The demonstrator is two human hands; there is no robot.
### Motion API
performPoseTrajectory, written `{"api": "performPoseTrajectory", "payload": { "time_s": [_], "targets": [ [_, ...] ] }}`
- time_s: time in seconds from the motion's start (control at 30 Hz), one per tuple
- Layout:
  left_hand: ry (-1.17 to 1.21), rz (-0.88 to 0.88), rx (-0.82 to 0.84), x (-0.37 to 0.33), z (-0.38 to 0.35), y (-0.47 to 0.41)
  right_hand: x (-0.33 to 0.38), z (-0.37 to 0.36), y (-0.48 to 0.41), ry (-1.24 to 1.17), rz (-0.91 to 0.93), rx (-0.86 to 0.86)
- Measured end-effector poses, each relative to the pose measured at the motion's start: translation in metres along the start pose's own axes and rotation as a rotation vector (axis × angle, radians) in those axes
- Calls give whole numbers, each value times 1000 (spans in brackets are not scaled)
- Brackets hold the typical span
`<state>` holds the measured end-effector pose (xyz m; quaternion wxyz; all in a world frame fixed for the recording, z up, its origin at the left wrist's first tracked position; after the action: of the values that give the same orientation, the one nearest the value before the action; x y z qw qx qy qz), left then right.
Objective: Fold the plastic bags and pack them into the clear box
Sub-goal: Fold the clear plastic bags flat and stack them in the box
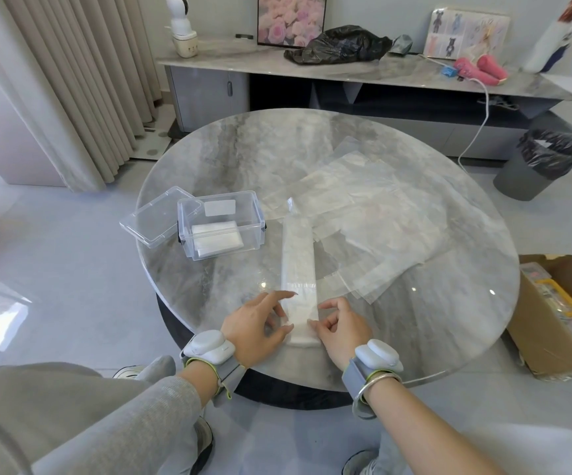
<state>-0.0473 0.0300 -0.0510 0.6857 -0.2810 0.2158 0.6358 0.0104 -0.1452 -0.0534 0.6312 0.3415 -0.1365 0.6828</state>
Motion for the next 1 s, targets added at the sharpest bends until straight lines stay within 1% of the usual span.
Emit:
{"api": "performPoseTrajectory", "payload": {
  "time_s": [0.07, 0.17, 0.23, 0.27, 0.33, 0.4, 0.47, 0.53, 0.6, 0.7, 0.8, 0.9, 1.0],
  "targets": [
    [-31, -19, 13, 2, -1, 0, 1, 0, 0, -3, 8, -2],
    [-72, 3, 35, 4, -4, -3, 2, 2, 2, -2, 16, 7],
    [-85, 19, 38, 5, -5, -4, 5, 5, 4, 26, 53, -3],
    [-84, 21, 32, 5, -5, -5, 8, 9, 7, 77, 97, -14],
    [-75, 22, 31, 6, -6, -6, 18, 15, 14, 288, 265, -30],
    [-58, 33, 32, 8, -6, -7, 26, 18, 24, 493, 497, -42],
    [-45, 47, 35, 9, -6, -9, 26, 16, 32, 618, 658, -58],
    [-44, 52, 36, 10, -7, -11, 20, 12, 35, 668, 742, -130],
    [-44, 53, 21, 10, -6, -13, 15, 6, 32, 673, 805, -190],
    [-41, 50, 14, 10, -4, -12, 9, 3, 26, 607, 890, -254],
    [-61, 27, 13, 8, -3, -11, 3, 2, 25, 537, 944, -267],
    [-91, -17, 18, 4, -3, -12, 2, 2, 29, 486, 971, -266],
    [-119, -69, 17, 1, -2, -11, 4, 7, 31, 408, 933, -277]
  ]
}}
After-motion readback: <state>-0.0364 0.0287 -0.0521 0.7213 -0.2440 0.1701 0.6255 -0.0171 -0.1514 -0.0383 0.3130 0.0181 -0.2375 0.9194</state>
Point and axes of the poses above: each hand's wrist, its own y-axis away from the middle knuckle, its own z-axis out of the back of the hand, x = y × z, the point moved 4 cm from there along -y, towards the middle knuckle, and after that the axes turned 5 degrees about -z, right-handed, at the moved point
